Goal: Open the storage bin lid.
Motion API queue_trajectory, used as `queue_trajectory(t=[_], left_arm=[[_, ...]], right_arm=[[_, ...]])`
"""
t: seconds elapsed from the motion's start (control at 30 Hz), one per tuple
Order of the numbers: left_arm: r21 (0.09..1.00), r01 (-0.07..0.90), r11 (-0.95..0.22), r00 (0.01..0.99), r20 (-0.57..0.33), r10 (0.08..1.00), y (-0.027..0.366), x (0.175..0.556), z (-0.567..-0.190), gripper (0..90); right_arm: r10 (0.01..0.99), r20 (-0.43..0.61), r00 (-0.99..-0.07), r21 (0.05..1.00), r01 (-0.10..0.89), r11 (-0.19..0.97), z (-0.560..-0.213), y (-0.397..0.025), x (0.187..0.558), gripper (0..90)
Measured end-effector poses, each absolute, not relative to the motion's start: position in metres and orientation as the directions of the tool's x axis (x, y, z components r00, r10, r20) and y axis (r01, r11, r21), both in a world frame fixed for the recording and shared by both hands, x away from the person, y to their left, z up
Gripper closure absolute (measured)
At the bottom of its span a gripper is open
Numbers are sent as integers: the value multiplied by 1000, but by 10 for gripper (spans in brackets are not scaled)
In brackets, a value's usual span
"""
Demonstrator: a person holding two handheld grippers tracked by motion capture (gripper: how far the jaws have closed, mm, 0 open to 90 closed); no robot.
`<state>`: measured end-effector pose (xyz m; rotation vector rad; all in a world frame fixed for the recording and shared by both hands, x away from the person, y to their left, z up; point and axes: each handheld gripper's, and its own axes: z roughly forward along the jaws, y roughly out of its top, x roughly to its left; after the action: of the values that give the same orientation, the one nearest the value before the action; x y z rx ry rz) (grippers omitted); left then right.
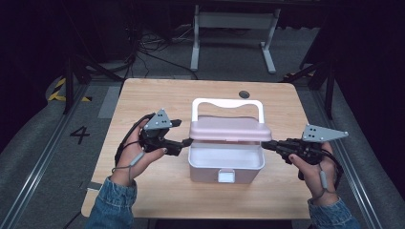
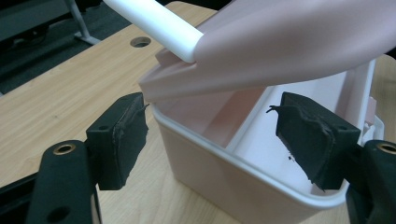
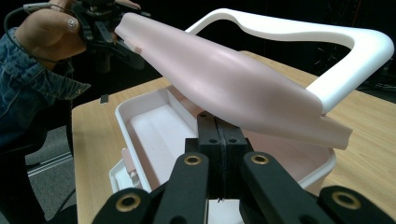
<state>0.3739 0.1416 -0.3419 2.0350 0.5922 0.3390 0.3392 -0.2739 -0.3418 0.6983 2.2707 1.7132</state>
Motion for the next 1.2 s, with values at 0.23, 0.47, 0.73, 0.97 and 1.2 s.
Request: queue_trajectory(t=[0.23, 0.47, 0.73, 0.97, 1.2], left_arm=[[878, 247, -410, 855, 1, 518, 128, 376, -350, 257], [897, 210, -388, 830, 46, 557, 118, 372, -347, 249], [915, 209, -345, 787, 53, 615, 123, 368, -341, 222], [929, 153, -336, 788, 90, 609, 122, 364, -336, 242], [935, 83, -344, 804, 141, 578, 115, 362, -334, 289]], right_arm=[[482, 123, -868, 945, 251, 211, -343, -274, 340, 900], [478, 131, -868, 945, 256, 205, -343, -274, 339, 900], [474, 139, -869, 944, 261, 202, -343, -275, 339, 900], [474, 147, -868, 946, 264, 190, -343, -275, 340, 900], [473, 153, -867, 946, 268, 184, -343, -275, 340, 900]])
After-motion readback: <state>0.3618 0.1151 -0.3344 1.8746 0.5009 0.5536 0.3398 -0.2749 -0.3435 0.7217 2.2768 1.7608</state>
